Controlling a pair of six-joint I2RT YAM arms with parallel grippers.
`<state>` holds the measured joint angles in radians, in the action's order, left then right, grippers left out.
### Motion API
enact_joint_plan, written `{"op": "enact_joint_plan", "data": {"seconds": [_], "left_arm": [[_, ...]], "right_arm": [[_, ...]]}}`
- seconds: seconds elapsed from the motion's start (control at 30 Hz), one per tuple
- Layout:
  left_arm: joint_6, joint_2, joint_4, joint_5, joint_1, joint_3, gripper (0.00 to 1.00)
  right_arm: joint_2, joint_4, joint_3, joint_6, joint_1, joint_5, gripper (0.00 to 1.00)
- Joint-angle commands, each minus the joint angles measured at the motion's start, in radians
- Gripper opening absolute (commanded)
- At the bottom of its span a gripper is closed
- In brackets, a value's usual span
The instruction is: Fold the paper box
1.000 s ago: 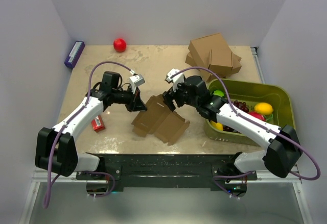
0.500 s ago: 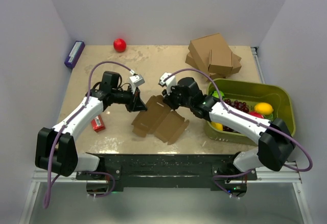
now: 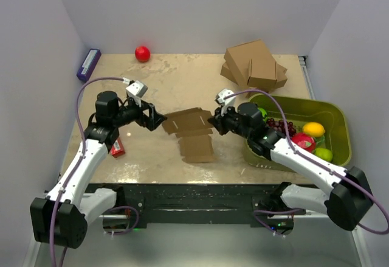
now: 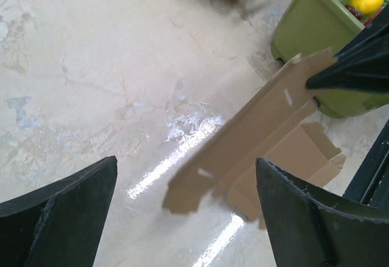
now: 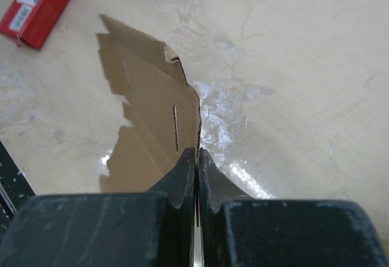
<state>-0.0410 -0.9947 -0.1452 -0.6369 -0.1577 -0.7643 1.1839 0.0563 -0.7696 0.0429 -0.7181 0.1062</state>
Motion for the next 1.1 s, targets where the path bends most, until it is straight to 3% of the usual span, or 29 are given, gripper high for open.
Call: {"op": "enact_joint_plan", "data": {"seconds": [0.0, 0.1, 0.27, 0.67, 0.97, 1.07], "left_arm": [[-0.025, -0.053, 0.016, -0.077, 0.009, 0.028, 1.00], [-0.025, -0.053, 0.038, -0.127, 0.010, 0.040, 1.00], [-0.005, -0.084, -0.004, -0.046, 0.010, 0.028, 1.00], [-0.026, -0.076, 0.041, -0.033, 0.017, 0.031, 0.94], [-0.033, -0.073, 0.076, -0.110, 0.021, 0.037, 0.71], [-0.046, -0.082, 0.108, -0.171, 0.021, 0.046, 0.56]], "right_arm": [[-0.098, 0.099, 0.027, 0.081, 0.064, 0.052, 0.00], [-0.127, 0.094, 0.030, 0.098, 0.103, 0.098, 0.00], [-0.165, 0.111, 0.036, 0.123, 0.134, 0.174, 0.00], [-0.234, 0.083, 0.026, 0.147, 0.144, 0.279, 0.00], [-0.244, 0.068, 0.023, 0.146, 0.144, 0.309, 0.00], [-0.244, 0.065, 0.021, 0.147, 0.144, 0.319, 0.00]]}}
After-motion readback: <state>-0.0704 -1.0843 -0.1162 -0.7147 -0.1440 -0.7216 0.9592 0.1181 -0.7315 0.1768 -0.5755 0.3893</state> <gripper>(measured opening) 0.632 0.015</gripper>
